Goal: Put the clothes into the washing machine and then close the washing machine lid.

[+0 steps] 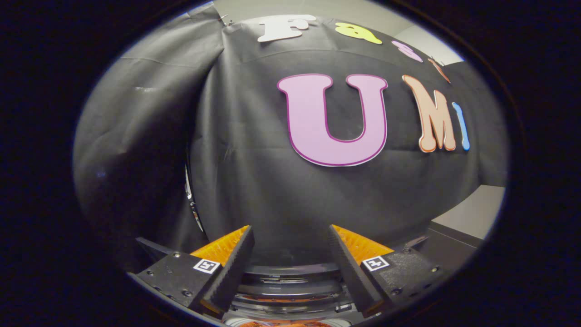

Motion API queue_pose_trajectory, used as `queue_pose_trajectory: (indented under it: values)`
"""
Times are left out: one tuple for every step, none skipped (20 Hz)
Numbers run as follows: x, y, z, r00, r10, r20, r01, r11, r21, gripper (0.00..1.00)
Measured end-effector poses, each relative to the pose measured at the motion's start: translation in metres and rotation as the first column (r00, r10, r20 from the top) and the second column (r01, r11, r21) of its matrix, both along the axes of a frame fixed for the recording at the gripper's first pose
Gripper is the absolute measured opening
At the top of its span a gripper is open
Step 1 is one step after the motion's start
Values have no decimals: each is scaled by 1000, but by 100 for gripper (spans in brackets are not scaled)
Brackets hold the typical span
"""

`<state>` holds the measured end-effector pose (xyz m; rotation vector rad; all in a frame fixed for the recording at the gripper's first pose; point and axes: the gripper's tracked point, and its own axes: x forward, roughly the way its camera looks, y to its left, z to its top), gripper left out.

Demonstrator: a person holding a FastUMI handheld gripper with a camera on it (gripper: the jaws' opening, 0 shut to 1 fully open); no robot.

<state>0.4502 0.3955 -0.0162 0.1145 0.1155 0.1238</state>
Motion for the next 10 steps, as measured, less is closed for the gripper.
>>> queue_pose_trajectory:
  values:
    - [-3,0,1,1000,-1,9,1,1000,3,98]
    - [-6,-1,1,1000,-1,13,1,1000,2,98]
    - [-9,0,2,1000,0,15,0,1000,2,98]
    - [-10,-1,0,1000,0,17,-1,1000,4,98]
    - [-13,-2,0,1000,1,21,-2,1000,2,98]
    - [-15,-3,0,1000,2,22,-2,1000,2,98]
    - [-16,-2,0,1000,4,25,-4,1000,3,98]
    - [-18,-3,0,1000,4,28,-4,1000,4,98]
    - [-20,-4,0,1000,4,31,-5,1000,2,98]
    - [-23,-4,0,999,4,33,-4,1000,3,98]
